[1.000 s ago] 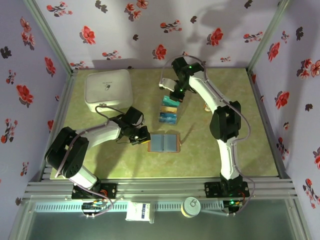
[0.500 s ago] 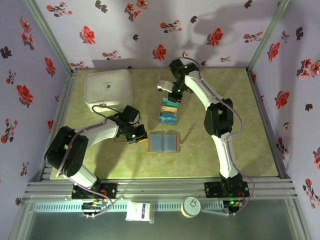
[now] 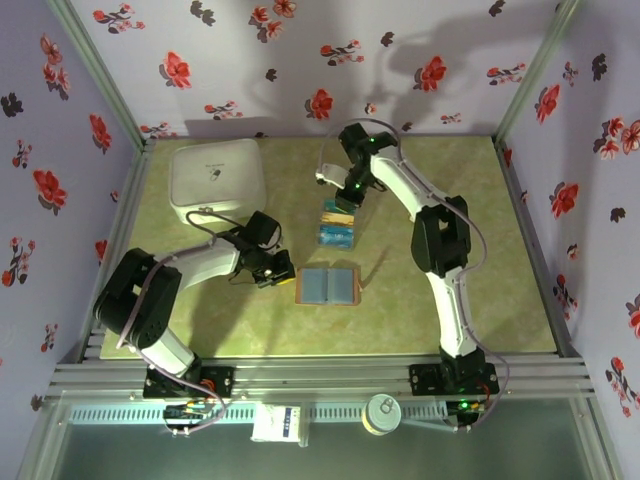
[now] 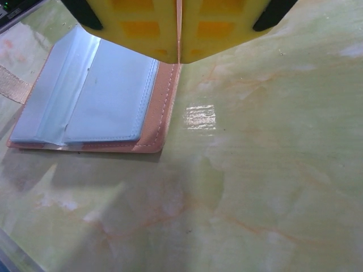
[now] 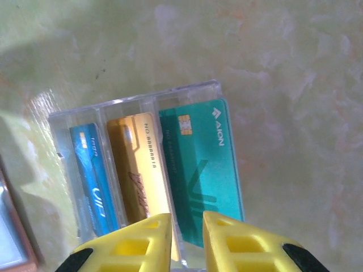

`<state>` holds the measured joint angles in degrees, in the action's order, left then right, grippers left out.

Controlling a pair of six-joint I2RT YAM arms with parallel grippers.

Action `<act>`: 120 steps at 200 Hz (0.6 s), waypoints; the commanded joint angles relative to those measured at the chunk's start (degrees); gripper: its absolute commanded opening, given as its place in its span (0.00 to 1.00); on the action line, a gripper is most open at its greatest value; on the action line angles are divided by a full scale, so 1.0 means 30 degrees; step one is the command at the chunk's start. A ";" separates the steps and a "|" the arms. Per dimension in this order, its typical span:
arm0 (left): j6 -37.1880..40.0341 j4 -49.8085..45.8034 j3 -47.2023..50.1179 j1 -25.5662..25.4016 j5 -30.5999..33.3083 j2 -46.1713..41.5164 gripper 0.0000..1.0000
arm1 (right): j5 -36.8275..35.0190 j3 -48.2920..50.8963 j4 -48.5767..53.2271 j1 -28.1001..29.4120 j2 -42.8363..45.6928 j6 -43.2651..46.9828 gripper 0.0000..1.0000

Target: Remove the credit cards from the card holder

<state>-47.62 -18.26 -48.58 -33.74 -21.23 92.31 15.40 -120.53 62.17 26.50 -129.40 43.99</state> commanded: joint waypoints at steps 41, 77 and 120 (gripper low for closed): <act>0.0364 0.0867 0.0428 0.0142 -0.0378 0.0341 0.09 | 0.0490 0.7276 -0.9032 0.0051 0.5718 -1.0307 0.23; 0.0185 0.1396 0.0643 0.0142 -0.0627 0.0557 0.08 | 0.0007 1.1334 -1.2667 0.0432 0.8151 -1.7269 0.21; 0.0046 0.1610 0.0811 0.0122 -0.0783 0.0621 0.07 | 0.0126 1.5410 -1.4913 0.1492 0.9990 -2.4004 0.21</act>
<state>-47.64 -14.20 -46.94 -33.74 -22.41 93.65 15.55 -78.52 23.14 28.91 -102.04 -11.11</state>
